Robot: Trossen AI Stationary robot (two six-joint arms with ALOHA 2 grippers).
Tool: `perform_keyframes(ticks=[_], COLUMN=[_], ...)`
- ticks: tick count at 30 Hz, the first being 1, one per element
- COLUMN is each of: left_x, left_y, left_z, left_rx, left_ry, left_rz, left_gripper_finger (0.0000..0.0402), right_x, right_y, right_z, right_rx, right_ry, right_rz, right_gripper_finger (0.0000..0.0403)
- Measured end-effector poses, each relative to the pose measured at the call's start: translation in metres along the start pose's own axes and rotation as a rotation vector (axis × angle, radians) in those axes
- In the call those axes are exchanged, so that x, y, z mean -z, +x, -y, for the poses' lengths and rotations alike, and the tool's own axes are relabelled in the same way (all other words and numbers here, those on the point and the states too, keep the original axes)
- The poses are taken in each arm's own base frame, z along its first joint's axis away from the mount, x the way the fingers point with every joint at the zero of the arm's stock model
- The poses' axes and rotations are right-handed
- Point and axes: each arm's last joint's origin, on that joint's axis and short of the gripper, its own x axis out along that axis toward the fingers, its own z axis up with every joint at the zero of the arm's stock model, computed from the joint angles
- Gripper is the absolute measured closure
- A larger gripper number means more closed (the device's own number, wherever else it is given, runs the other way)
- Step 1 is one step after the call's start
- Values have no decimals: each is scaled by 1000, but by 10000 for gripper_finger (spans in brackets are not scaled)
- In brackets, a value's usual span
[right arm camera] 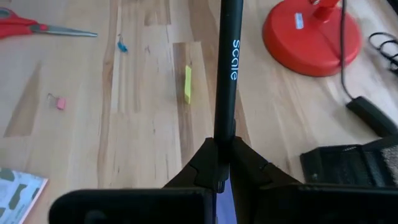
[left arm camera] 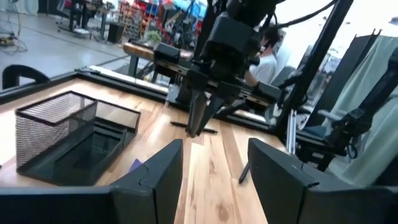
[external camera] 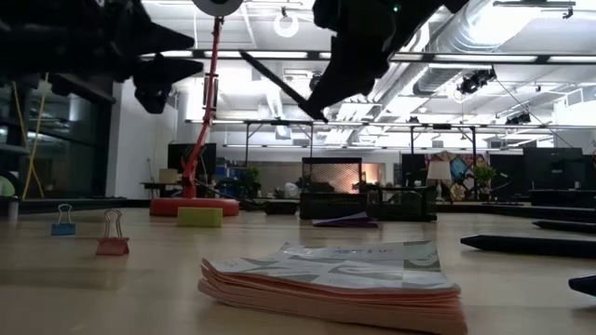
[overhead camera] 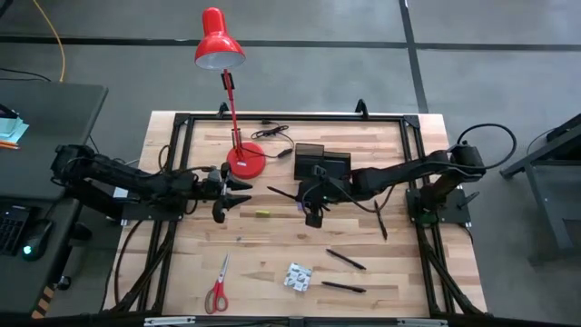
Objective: Pick and place office supplies into organizer
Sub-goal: Put the black pen into the black desk organizer
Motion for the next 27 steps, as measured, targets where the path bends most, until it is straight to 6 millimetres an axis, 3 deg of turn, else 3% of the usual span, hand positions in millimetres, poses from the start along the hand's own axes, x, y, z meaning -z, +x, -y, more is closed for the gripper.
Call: perform_keyframes(ticks=[15, 27], left_x=[-4, -3], left_y=[43, 44], left_z=[6, 6], left_rx=[-26, -52], left_ry=[48, 79], left_rz=[-94, -108], left_gripper_finger=[236, 236], right_x=[5, 3], right_y=[15, 15], right_z=[1, -1], right_rx=[-15, -78], right_ry=[-2, -11], right_rz=[-26, -10], right_gripper_finger=[396, 397])
